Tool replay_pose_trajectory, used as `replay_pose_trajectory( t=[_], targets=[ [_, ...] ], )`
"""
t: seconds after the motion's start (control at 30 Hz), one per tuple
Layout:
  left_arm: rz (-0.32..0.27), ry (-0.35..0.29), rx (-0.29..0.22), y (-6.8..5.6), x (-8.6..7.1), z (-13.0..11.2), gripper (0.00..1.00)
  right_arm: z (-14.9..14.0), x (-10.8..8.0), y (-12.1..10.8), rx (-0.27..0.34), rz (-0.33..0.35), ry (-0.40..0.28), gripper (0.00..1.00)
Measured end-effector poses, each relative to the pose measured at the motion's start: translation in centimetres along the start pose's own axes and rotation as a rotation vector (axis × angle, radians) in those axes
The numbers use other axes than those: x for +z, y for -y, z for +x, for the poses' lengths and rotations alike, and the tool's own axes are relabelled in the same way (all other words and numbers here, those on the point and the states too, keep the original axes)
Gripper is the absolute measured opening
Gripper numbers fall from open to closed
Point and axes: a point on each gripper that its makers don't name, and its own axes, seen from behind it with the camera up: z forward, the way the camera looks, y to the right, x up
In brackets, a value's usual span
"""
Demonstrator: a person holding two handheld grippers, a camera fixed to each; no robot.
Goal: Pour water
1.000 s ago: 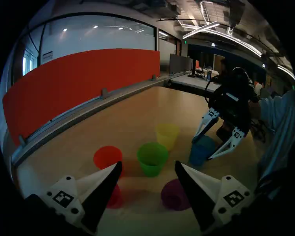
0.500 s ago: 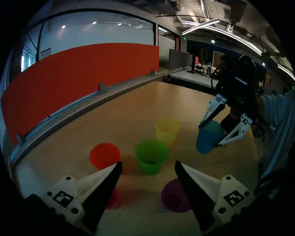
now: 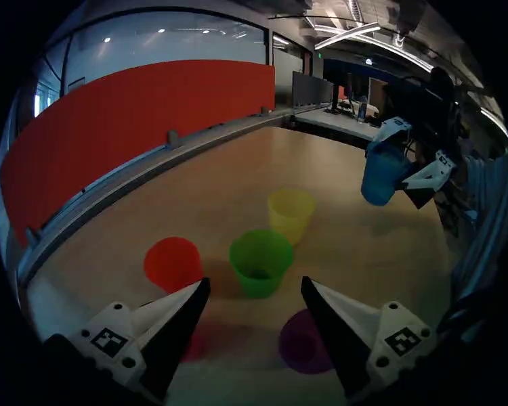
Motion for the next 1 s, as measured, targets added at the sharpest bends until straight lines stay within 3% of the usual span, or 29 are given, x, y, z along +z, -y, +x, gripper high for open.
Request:
replay_pose_trajectory(
  t=[0.5, 1.0],
  targets=[
    [0.037, 0.049, -0.01, -0.4, 2.6, -0.5, 1.0, 1.1, -3.5, -2.3, 0.013, -0.076, -0.054, 0.9],
    [0.063, 0.077, -0.037, -0.8, 4.9, -0.6, 1.0, 1.0, -5.1, -3.4, 0.029, -0.109, -0.072, 0.9]
  ],
)
